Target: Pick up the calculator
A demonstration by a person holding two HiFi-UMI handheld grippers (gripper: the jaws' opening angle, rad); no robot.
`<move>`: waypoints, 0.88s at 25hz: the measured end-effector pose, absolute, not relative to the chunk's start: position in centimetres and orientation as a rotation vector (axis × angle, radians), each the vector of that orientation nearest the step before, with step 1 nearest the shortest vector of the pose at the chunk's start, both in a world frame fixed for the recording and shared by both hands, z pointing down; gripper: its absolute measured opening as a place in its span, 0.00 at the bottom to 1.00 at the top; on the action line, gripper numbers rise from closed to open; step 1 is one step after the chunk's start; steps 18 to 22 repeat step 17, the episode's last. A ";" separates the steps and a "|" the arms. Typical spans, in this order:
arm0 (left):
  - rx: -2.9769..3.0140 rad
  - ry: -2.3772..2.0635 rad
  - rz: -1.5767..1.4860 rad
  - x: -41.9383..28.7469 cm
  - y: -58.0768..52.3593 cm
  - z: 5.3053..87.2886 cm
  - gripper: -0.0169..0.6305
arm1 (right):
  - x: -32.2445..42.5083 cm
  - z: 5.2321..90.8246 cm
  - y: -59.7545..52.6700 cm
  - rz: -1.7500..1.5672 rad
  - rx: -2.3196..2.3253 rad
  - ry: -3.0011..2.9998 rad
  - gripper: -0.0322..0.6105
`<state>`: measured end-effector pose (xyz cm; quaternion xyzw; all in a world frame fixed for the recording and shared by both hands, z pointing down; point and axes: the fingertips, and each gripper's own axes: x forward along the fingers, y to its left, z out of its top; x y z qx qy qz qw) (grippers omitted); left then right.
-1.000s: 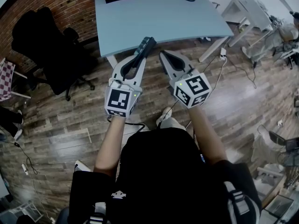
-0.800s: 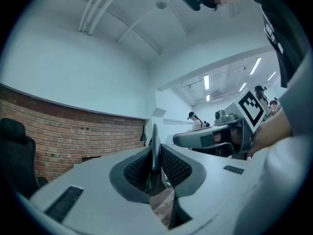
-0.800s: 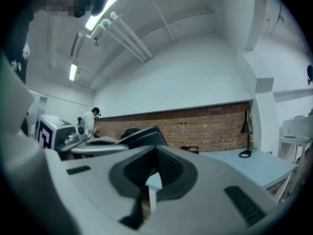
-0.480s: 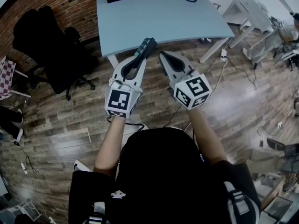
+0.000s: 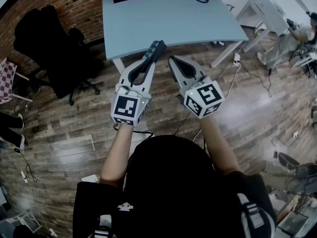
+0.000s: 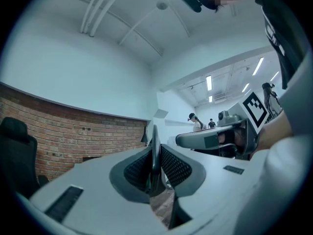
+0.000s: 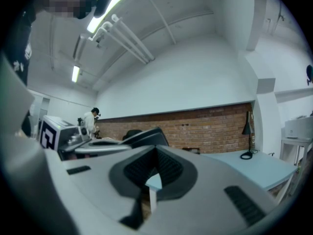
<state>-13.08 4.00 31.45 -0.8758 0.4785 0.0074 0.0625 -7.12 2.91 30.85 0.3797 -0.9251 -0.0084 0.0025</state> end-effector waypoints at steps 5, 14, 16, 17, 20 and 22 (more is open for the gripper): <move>-2.638 1.467 0.033 -12.8 4.0 31.1 0.12 | -6.6 30.7 3.1 -0.022 1.180 -2.905 0.06; -2.636 1.467 0.041 -12.4 4.2 31.1 0.12 | -6.4 31.1 3.2 -0.015 1.175 -2.899 0.06; -2.629 1.468 0.049 -12.5 4.2 30.8 0.11 | -6.5 31.2 3.2 -0.012 1.172 -2.900 0.06; -2.625 1.469 0.051 -12.5 4.1 30.7 0.11 | -6.6 31.3 3.3 -0.010 1.170 -2.900 0.06; -2.625 1.469 0.051 -12.5 4.1 30.7 0.11 | -6.6 31.3 3.3 -0.010 1.170 -2.900 0.06; -2.625 1.469 0.051 -12.5 4.1 30.7 0.11 | -6.6 31.3 3.3 -0.010 1.170 -2.900 0.06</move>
